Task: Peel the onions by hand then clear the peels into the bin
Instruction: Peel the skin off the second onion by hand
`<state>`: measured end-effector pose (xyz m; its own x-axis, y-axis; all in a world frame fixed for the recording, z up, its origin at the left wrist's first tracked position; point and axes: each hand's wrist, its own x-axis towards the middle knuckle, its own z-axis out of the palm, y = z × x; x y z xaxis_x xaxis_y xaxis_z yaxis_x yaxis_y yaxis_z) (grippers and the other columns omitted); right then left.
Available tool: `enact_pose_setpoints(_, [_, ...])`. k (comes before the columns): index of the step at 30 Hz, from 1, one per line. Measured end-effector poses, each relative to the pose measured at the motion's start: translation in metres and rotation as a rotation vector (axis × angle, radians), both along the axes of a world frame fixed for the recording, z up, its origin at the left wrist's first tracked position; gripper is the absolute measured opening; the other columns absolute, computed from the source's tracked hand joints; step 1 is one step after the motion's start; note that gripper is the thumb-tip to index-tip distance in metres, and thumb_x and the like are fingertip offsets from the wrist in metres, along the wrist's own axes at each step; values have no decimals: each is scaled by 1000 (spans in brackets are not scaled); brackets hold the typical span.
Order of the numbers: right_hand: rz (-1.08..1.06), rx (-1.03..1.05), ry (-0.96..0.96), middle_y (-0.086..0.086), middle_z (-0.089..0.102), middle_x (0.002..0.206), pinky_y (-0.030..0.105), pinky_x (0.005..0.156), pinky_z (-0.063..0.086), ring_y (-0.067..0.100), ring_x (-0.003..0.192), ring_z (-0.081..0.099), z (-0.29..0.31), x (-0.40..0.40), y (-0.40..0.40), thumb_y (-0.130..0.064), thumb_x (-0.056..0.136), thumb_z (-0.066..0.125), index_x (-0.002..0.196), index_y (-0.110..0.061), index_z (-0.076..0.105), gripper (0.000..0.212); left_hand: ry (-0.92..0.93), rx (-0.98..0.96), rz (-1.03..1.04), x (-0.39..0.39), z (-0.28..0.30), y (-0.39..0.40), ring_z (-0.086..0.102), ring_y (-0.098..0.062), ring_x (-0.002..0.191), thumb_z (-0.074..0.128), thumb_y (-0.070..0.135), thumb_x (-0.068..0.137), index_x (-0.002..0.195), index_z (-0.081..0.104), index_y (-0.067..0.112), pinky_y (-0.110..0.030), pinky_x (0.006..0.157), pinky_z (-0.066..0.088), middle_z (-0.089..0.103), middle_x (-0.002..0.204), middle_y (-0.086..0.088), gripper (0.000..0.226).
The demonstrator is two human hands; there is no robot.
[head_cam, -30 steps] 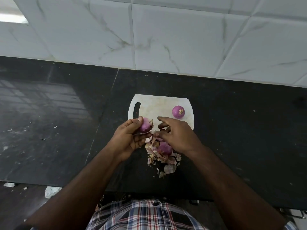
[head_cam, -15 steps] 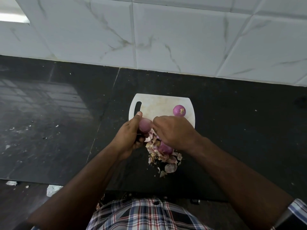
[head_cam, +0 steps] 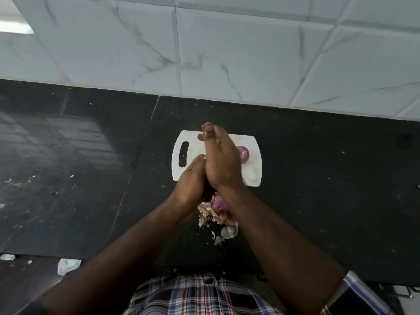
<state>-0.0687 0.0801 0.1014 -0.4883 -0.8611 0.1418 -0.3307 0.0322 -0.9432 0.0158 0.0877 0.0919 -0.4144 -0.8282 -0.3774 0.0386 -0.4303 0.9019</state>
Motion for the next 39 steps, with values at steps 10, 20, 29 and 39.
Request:
enact_pose_setpoints(10, [88, -8, 66, -9, 68, 97, 28, 83, 46, 11, 96, 63, 16, 8, -1, -60, 95, 35, 107, -22, 64, 49, 17, 86, 168, -8, -4, 1, 49, -23, 58, 39, 13, 104, 80, 59, 7, -31, 54, 38, 58, 59, -6, 32])
enact_pose_setpoints(20, [25, 49, -123, -3, 72, 92, 38, 90, 52, 12, 95, 68, 5, -21, -3, -56, 97, 40, 104, -17, 66, 48, 0, 177, 67, -7, 5, 1, 37, -14, 30, 38, 37, 105, 75, 57, 7, -19, 37, 24, 53, 56, -15, 45])
enact_pose_setpoints(29, [45, -11, -80, -1, 73, 81, 33, 77, 54, 11, 83, 70, -9, -28, 1, -51, 99, 43, 97, -17, 70, 44, 33, 336, -124, 2, 3, -3, 22, -13, 32, 32, 45, 104, 65, 53, 12, -18, 41, 12, 46, 49, -9, 55])
enact_pose_setpoints(39, [379, 112, 121, -8, 74, 104, 22, 86, 56, 3, 98, 68, -6, -59, 50, -18, 90, 72, 112, -19, 75, 22, 115, 502, -47, 13, -8, -16, 25, -9, 30, 36, 54, 101, 66, 55, 13, -17, 41, 13, 49, 51, -4, 57])
